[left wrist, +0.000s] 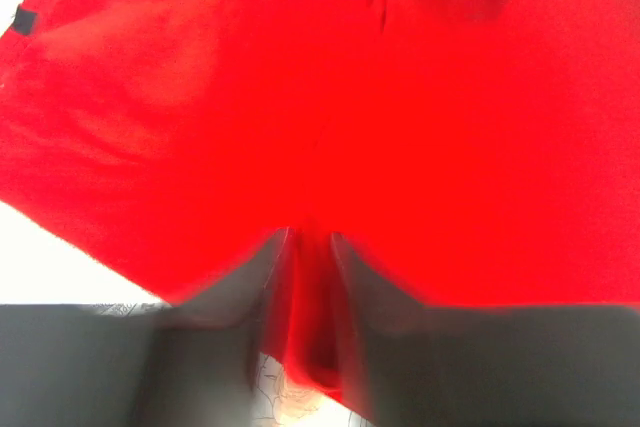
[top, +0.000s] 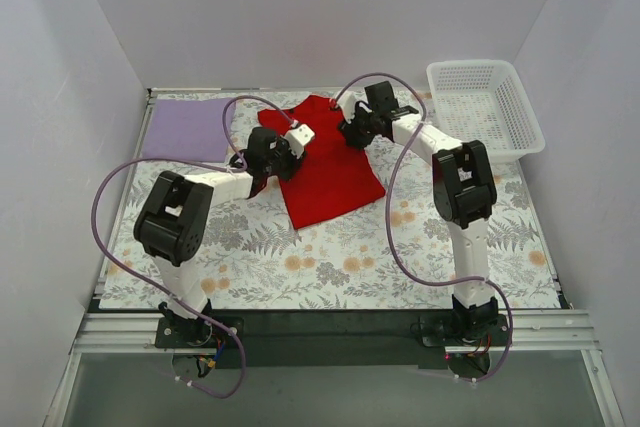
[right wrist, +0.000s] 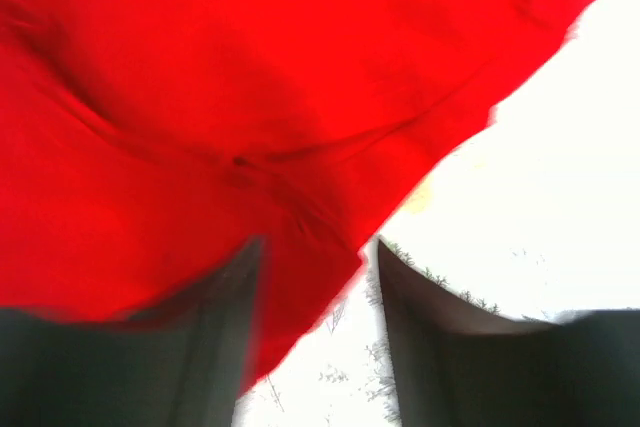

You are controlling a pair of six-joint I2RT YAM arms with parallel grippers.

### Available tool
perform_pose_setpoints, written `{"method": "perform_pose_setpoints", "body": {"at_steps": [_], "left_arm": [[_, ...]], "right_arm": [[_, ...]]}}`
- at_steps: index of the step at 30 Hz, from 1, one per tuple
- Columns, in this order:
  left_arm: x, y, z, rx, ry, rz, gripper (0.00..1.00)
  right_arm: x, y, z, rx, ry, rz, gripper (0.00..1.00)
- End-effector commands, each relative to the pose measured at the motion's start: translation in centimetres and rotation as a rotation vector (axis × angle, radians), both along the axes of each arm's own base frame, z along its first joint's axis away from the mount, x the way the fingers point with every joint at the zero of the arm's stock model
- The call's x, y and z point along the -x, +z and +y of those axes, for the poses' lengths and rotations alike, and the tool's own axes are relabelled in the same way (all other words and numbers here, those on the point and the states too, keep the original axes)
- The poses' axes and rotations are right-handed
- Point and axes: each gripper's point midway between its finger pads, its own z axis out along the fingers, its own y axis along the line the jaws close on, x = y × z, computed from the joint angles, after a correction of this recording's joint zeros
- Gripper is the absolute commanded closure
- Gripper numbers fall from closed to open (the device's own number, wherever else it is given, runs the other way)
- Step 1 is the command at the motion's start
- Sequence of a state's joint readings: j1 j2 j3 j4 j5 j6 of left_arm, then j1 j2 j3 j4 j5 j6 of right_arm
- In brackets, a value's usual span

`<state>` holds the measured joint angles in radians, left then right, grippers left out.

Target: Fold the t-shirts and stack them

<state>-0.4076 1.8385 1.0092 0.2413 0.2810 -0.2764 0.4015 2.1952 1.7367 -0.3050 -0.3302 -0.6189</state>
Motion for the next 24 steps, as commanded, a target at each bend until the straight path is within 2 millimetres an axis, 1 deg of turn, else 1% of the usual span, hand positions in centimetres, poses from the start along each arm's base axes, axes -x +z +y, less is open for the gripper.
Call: {"method": "perform_pose_setpoints", "body": {"at_steps": [1, 2, 3, 4, 5, 6, 7, 8, 9, 10, 11, 12, 13, 14, 15, 16, 17, 18, 19, 21, 22, 23, 24], "left_arm": [[-3.4, 3.2, 1.3, 0.011, 0.132, -0.101, 0.38], [-4.1, 4.3, 1.6, 0.020, 0.167, -0.127, 0.32], [-4.6, 6.7, 2.0, 0.049, 0.195, -0.162, 0.30], [-5.2, 9.1, 1.8, 0.073, 0.197, -0.195, 0.29], [-4.7, 11.2, 1.8, 0.084, 0.188, -0.204, 0.30], [-4.3, 12.6, 1.6, 0.096, 0.170, -0.210, 0.30], [-3.4, 13.4, 1.5, 0.103, 0.146, -0.200, 0.30], [-1.6, 15.8, 1.5, 0.122, 0.107, -0.228, 0.32], [1.0, 15.6, 0.3, 0.127, -0.020, -0.198, 0.33], [4.2, 12.4, 0.4, 0.104, -0.089, -0.133, 0.33], [7.0, 14.1, -0.1, 0.114, -0.172, -0.188, 0.33], [9.3, 12.7, -0.4, 0.081, -0.259, -0.205, 0.33], [11.1, 11.9, -0.5, 0.062, -0.316, -0.224, 0.33], [13.8, 9.5, 0.2, 0.037, -0.355, -0.210, 0.33], [15.6, 8.7, -0.5, 0.024, -0.414, -0.216, 0.34], [16.5, 8.1, -0.6, -0.001, -0.444, -0.241, 0.34], [17.6, 6.7, -0.4, -0.013, -0.447, -0.228, 0.34], [18.2, 6.4, -0.9, -0.025, -0.459, -0.231, 0.34], [18.3, 5.7, -0.9, -0.038, -0.455, -0.218, 0.35], [18.2, 5.0, -1.2, -0.048, -0.460, -0.204, 0.35], [18.2, 4.7, -1.4, -0.052, -0.462, -0.195, 0.36], [17.8, 3.8, -1.5, -0.091, -0.473, -0.201, 0.36], [17.4, 3.7, -1.7, -0.102, -0.469, -0.204, 0.36]], "right_arm": [[-4.1, 3.4, 0.8, -0.068, -0.128, -0.091, 0.39], [-4.7, 4.1, 0.6, -0.065, -0.159, -0.111, 0.38], [-4.9, 5.9, 0.5, -0.078, -0.173, -0.140, 0.37], [-4.8, 6.7, 0.3, -0.080, -0.177, -0.154, 0.35], [-4.4, 7.5, 0.2, -0.085, -0.166, -0.164, 0.35], [-3.8, 10.1, -0.5, -0.108, -0.155, -0.199, 0.34], [-2.1, 9.2, -1.2, -0.094, -0.114, -0.164, 0.32], [0.6, 9.4, -0.4, -0.151, 0.027, -0.116, 0.31], [3.0, 9.9, -2.0, -0.131, 0.147, -0.149, 0.31], [6.3, 8.8, -2.7, -0.132, 0.246, -0.079, 0.31], [9.4, 10.6, -2.9, -0.211, 0.392, -0.095, 0.29], [11.2, 10.0, -3.5, -0.159, 0.557, -0.189, 0.24], [14.8, 6.5, -4.6, -0.129, 0.607, -0.107, 0.19], [15.9, 6.7, -5.1, -0.089, 0.657, -0.170, 0.19], [16.8, 5.6, -5.6, -0.038, 0.733, -0.230, 0.19], [17.6, 4.7, -5.9, -0.010, 0.756, -0.240, 0.18], [18.3, 3.5, -6.3, 0.034, 0.766, -0.232, 0.19], [18.3, 3.2, -6.3, 0.053, 0.759, -0.224, 0.20], [18.2, 2.9, -6.3, 0.069, 0.756, -0.224, 0.22], [17.8, 2.4, -5.9, 0.089, 0.755, -0.241, 0.24], [17.5, 2.0, -5.8, 0.108, 0.748, -0.247, 0.25], [17.4, 1.0, -5.8, 0.146, 0.741, -0.238, 0.25], [16.4, 1.0, -5.6, 0.160, 0.722, -0.269, 0.25]]}}
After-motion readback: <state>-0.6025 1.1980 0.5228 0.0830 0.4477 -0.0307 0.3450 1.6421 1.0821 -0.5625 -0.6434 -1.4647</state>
